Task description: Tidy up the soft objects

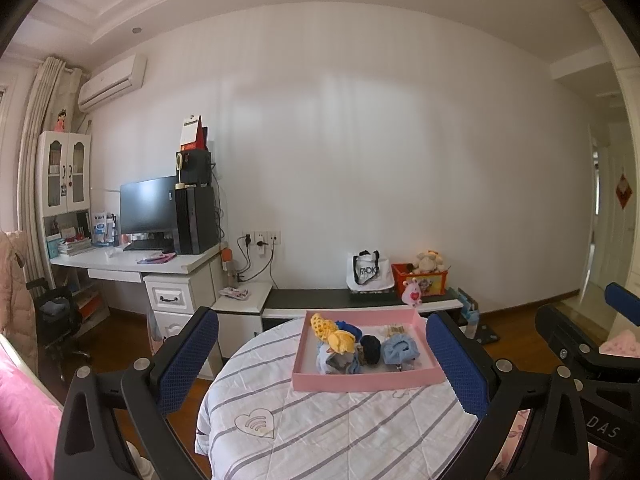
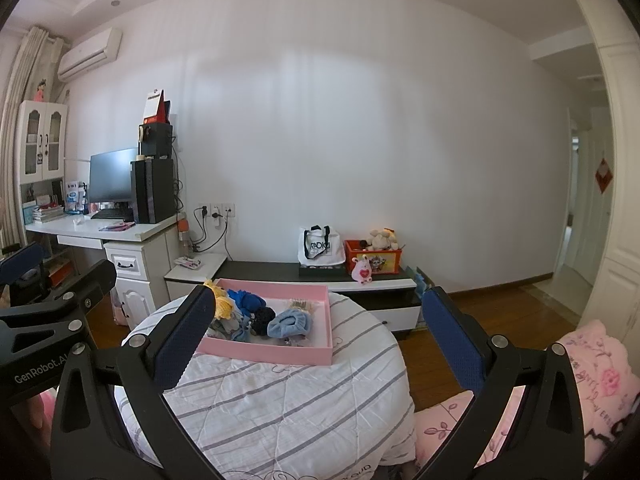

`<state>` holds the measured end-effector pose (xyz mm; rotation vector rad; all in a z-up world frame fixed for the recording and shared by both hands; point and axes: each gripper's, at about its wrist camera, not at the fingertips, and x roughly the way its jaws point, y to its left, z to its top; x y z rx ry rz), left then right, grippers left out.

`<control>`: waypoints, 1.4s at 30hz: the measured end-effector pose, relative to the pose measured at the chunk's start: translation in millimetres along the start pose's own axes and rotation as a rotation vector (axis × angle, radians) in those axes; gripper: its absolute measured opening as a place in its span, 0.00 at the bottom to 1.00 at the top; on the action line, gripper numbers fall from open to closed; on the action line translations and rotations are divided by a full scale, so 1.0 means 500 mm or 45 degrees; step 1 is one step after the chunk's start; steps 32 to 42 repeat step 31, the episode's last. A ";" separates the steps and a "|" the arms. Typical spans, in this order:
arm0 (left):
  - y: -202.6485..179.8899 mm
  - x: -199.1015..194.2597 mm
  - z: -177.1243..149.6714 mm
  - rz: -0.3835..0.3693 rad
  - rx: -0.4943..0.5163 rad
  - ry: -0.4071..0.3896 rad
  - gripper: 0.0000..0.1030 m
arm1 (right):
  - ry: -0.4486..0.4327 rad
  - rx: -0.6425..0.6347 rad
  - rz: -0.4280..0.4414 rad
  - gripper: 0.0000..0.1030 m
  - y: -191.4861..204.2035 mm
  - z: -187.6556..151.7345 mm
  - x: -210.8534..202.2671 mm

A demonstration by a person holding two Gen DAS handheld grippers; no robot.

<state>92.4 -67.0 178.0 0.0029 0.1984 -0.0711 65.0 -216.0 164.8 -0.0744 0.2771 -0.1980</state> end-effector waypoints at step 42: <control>-0.009 0.002 -0.015 -0.001 -0.007 -0.003 1.00 | -0.001 0.001 0.002 1.00 0.003 0.006 -0.013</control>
